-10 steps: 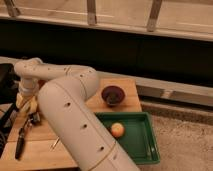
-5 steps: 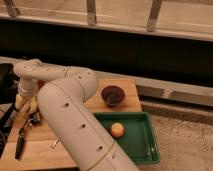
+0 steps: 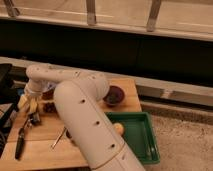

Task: Place banana in table surface

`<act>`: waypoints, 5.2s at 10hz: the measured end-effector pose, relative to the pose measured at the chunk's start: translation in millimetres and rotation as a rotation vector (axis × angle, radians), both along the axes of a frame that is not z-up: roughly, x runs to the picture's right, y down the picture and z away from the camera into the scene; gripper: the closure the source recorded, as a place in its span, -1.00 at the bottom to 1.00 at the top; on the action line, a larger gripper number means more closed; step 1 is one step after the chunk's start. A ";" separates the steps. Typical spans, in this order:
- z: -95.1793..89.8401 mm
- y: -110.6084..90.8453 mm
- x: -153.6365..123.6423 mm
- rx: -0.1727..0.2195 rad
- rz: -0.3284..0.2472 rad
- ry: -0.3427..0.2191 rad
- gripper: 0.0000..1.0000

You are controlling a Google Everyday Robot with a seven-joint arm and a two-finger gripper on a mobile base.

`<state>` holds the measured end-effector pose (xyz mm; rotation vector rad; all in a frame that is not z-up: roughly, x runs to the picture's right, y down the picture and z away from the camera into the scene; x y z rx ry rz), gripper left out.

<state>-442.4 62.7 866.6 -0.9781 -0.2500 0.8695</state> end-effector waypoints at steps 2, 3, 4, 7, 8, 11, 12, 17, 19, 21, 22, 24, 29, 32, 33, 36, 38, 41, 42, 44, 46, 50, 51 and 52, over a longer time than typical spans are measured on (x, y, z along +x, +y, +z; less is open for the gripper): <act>-2.0 -6.3 3.1 0.014 0.013 -0.013 -0.46; -2.7 -8.8 3.3 0.019 0.015 -0.016 -0.46; -3.5 -9.1 1.6 0.021 0.013 -0.020 -0.46; 4.2 0.9 -9.8 -0.015 -0.033 -0.004 -0.46; 8.0 5.0 -10.7 -0.028 -0.041 -0.002 -0.46; 13.2 15.1 -11.6 -0.056 -0.054 0.005 -0.46; 14.7 18.7 -8.5 -0.065 -0.054 0.012 -0.46; 16.5 33.8 -5.9 -0.115 -0.059 0.014 -0.46; 16.3 39.8 -10.4 -0.133 -0.069 0.000 -0.31; 15.5 45.1 -11.1 -0.141 -0.084 -0.003 0.09; 15.0 46.0 -12.9 -0.144 -0.085 -0.005 0.28; 15.5 51.0 -14.7 -0.155 -0.097 -0.008 0.65; 13.4 47.9 -10.0 -0.141 -0.088 0.010 0.84; -8.6 14.7 3.6 -0.060 -0.059 0.050 0.21; -13.2 9.2 4.7 -0.042 -0.058 0.055 0.05; -12.6 -5.9 2.4 0.001 -0.054 0.047 -0.54; -10.8 -12.7 -6.1 0.024 -0.072 0.035 -0.60; -3.3 -23.1 -19.4 0.044 -0.104 0.013 -0.60; -1.6 -23.1 -26.5 0.045 -0.116 0.001 -0.60; 2.5 -23.1 -34.4 0.040 -0.129 -0.020 -0.60; 7.7 -19.2 -45.0 0.028 -0.139 -0.047 -0.60; 23.6 -1.3 -55.9 -0.007 -0.137 -0.116 -0.60; 27.7 7.4 -59.6 -0.022 -0.138 -0.136 -0.60; 30.3 14.3 -62.0 -0.034 -0.140 -0.149 -0.60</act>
